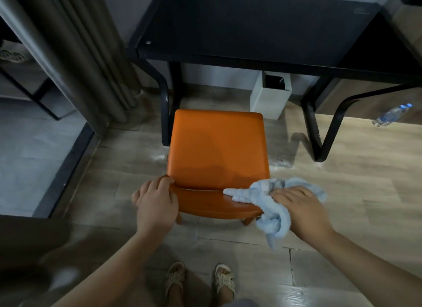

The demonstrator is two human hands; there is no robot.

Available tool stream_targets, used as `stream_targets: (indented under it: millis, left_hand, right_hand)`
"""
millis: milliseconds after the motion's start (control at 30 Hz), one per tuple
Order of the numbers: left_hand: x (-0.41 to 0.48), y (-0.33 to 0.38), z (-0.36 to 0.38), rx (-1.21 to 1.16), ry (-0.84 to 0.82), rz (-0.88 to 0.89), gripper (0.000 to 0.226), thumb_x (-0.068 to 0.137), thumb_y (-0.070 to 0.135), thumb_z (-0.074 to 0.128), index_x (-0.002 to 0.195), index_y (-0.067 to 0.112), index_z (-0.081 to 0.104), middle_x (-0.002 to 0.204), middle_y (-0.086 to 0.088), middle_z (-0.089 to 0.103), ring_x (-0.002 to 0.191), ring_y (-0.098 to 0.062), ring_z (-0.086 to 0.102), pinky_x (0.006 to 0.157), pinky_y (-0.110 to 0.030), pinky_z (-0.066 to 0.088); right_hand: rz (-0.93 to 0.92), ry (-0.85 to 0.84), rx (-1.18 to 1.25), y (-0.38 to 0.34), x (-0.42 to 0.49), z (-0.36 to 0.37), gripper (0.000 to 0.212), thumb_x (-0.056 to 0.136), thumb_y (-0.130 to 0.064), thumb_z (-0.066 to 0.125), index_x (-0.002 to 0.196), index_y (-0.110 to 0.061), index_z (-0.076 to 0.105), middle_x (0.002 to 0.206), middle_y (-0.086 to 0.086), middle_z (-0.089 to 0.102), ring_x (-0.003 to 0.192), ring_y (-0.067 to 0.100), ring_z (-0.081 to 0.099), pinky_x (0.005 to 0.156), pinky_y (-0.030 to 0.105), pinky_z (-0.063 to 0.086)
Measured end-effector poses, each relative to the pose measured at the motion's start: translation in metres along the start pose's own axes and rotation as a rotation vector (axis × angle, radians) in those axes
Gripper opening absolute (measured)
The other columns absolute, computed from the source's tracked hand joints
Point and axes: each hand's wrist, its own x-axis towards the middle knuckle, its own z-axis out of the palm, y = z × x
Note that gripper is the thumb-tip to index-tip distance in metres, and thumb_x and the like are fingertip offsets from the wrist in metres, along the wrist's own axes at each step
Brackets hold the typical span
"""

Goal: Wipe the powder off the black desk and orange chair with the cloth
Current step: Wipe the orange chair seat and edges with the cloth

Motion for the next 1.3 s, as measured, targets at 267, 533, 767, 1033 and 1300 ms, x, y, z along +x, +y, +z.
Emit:
stream_targets:
  millis: [267,533,767,1033,1300]
  left_hand:
    - [0.012,-0.028,-0.016,-0.452,-0.159,0.117,0.024,0.099,0.017,0.036,0.112,0.027,0.053,0.103,0.007,0.060,0.087,-0.007,0.059,0.082,-0.033,0.050]
    - [0.016,-0.042,-0.031,-0.967,-0.045,-0.125,0.026,0.096,0.009,0.040,0.097,0.029,0.057,0.096,0.013,0.060,0.093,-0.002,0.057,0.076,-0.020,0.043]
    - [0.012,-0.036,-0.032,-0.645,-0.193,0.086,0.027,0.095,0.010,0.040,0.112,0.026,0.053,0.111,0.005,0.058,0.098,-0.010,0.055,0.078,-0.023,0.041]
    - [-0.001,-0.015,-0.008,0.012,-0.166,0.325,0.030,0.096,0.028,0.034,0.115,0.035,0.056,0.133,0.014,0.050,0.141,-0.015,0.021,0.116,-0.039,0.011]
    - [-0.015,0.022,0.008,0.042,-0.119,0.337,0.029,0.096,0.027,0.036,0.116,0.035,0.056,0.123,0.016,0.056,0.130,-0.009,0.038,0.111,-0.034,0.013]
  right_hand:
    - [-0.022,-0.060,0.101,-0.075,0.035,0.010,0.039,0.053,-0.026,0.084,0.089,-0.023,0.071,0.083,-0.007,0.071,0.074,0.014,0.069,0.064,0.024,0.054]
    - [0.119,-0.248,0.190,-0.204,0.135,0.047,0.038,0.093,-0.029,0.048,0.131,-0.023,0.044,0.129,0.001,0.055,0.119,0.023,0.050,0.091,0.039,0.041]
    - [0.115,-0.247,0.082,-0.127,0.066,0.023,0.024,0.070,-0.037,0.073,0.089,-0.024,0.066,0.085,-0.006,0.070,0.081,0.017,0.068,0.067,0.032,0.052]
    - [0.579,-0.349,-0.056,0.011,-0.018,-0.023,0.049,0.076,-0.044,0.056,0.120,-0.022,0.061,0.118,0.002,0.064,0.111,0.029,0.058,0.098,0.044,0.037]
    - [1.407,-0.134,0.349,0.028,-0.061,-0.017,0.025,0.095,-0.014,0.049,0.113,0.003,0.056,0.102,0.025,0.061,0.093,0.040,0.059,0.078,0.038,0.045]
